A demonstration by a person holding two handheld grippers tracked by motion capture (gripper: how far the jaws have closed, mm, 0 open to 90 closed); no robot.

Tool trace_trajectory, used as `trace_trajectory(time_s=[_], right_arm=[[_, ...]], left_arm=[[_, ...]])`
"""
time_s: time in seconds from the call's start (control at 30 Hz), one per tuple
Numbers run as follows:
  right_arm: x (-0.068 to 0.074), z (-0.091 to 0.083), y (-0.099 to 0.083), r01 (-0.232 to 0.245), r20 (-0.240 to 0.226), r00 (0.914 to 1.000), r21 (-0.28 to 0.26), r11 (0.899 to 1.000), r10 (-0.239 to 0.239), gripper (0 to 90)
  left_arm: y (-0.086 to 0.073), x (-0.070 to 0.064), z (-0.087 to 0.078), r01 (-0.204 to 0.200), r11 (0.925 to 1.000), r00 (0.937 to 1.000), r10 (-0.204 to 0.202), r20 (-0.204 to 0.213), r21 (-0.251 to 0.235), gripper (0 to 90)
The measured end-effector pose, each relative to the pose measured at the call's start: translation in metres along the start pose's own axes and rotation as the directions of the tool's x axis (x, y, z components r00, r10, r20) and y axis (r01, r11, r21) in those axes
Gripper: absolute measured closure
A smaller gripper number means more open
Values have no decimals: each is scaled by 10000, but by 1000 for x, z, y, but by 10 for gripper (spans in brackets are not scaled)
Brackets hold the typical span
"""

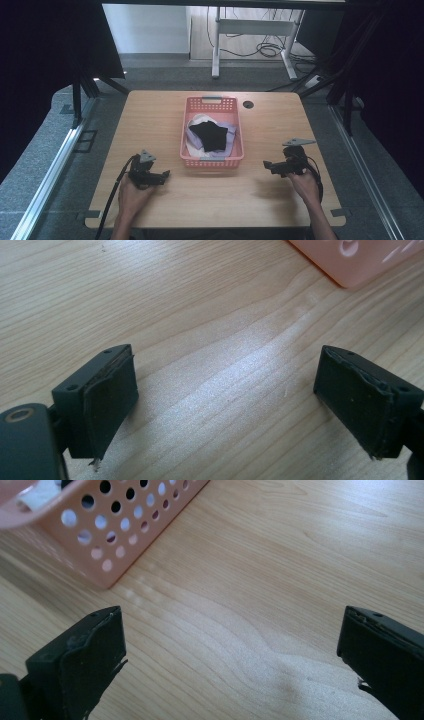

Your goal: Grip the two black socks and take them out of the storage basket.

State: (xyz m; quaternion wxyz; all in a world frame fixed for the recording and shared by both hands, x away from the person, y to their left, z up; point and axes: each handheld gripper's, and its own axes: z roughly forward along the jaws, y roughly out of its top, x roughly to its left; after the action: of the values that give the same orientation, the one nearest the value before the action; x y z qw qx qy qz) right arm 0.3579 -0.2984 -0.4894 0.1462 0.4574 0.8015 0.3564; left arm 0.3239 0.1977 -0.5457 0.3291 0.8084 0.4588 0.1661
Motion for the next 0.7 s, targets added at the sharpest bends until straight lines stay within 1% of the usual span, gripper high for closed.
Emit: trace_trajectory(time_s=[0.1, 0.17, 0.27, 0.5, 0.6, 0.7], right_arm=[[-1, -1, 4, -257, -271, 9993, -91, 9996, 254, 0], [-1, -1, 8, -200, -339, 9992, -83, 9998, 197, 0], [0, -2, 14, -301, -548, 9981, -156, 9994, 292, 0], [6, -5, 32, -188, -853, 9962, -241, 9995, 166, 0], [9, -6, 41, -213, -952, 9953, -433, 9988, 171, 0], [13, -8, 50, -57, -1027, 9947, -492, 9988, 6, 0]], left_arm=[[0, 0, 0, 2, 10000, 10000, -2, -2, -4, 100], [0, 0, 0, 5, 10000, 10000, -5, 0, -5, 100], [0, 0, 0, 2, 10000, 10000, -2, -3, -5, 100], [0, 0, 0, -17, 10000, 10000, 17, -5, 15, 100], [0, 0, 0, -55, 10000, 10000, 55, 3, 59, 100], [0, 0, 0, -47, 10000, 10000, 47, 4, 48, 100]])
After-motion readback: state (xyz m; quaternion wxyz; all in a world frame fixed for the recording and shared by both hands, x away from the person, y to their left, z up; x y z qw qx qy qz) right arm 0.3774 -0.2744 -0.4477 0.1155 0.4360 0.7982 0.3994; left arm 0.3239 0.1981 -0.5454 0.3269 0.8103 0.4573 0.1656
